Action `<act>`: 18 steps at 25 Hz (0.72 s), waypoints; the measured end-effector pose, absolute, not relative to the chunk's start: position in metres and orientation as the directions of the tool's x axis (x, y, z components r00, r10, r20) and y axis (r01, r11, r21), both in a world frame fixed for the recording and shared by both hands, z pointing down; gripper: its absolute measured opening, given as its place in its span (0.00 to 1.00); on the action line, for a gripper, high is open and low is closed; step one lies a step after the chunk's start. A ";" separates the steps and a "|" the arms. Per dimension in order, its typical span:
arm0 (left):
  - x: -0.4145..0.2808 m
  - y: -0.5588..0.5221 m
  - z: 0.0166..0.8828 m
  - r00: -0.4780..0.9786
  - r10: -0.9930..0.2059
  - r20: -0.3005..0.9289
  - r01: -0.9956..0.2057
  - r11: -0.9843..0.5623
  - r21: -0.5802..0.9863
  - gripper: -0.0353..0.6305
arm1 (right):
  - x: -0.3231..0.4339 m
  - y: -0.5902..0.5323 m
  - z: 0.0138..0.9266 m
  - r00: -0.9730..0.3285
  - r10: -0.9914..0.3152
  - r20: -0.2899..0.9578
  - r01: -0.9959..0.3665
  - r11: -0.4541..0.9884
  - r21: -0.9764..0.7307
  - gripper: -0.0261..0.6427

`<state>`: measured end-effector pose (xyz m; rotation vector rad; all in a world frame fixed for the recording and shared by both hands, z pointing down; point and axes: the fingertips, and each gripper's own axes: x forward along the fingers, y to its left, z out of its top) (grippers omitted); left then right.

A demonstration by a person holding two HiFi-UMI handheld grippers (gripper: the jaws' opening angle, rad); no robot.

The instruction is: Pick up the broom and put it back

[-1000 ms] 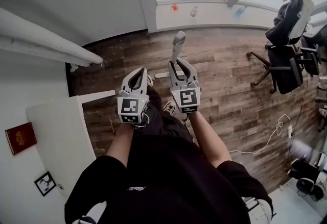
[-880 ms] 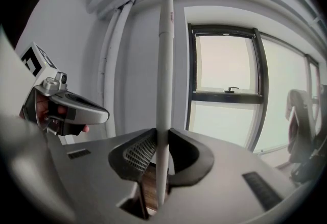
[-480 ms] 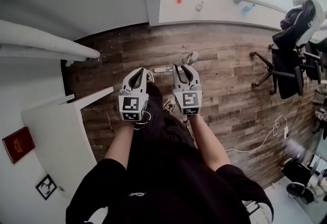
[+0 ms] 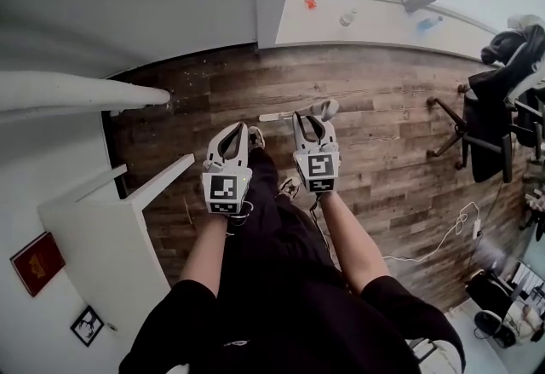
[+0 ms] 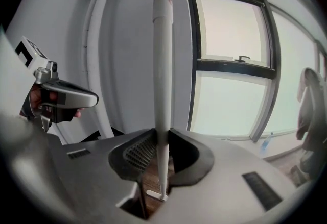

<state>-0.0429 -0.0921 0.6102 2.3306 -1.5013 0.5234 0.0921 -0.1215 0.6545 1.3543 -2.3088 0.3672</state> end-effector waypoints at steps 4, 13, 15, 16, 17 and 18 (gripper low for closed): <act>-0.050 -0.114 0.629 0.374 -0.789 0.487 -0.919 -0.387 0.078 0.05 | 0.077 -0.145 0.689 -0.431 -0.719 0.545 -0.857 0.515 0.000 0.17; -0.066 -0.156 0.649 0.393 -0.768 0.505 -0.910 -0.404 0.093 0.05 | 0.052 -0.204 0.743 -0.420 -0.675 0.607 -0.854 0.520 -0.012 0.17; -0.068 -0.167 0.654 0.396 -0.764 0.509 -0.908 -0.408 0.094 0.05 | 0.048 -0.219 0.749 -0.423 -0.677 0.603 -0.852 0.524 -0.009 0.17; -0.069 -0.172 0.655 0.397 -0.764 0.510 -0.908 -0.408 0.096 0.05 | 0.045 -0.228 0.750 -0.426 -0.680 0.598 -0.850 0.526 -0.007 0.17; -0.070 -0.178 0.656 0.397 -0.763 0.510 -0.908 -0.407 0.098 0.05 | 0.041 -0.238 0.750 -0.428 -0.683 0.592 -0.850 0.527 -0.006 0.17; -0.071 -0.182 0.657 0.397 -0.763 0.511 -0.909 -0.405 0.101 0.05 | 0.038 -0.247 0.750 -0.428 -0.686 0.588 -0.851 0.526 -0.006 0.17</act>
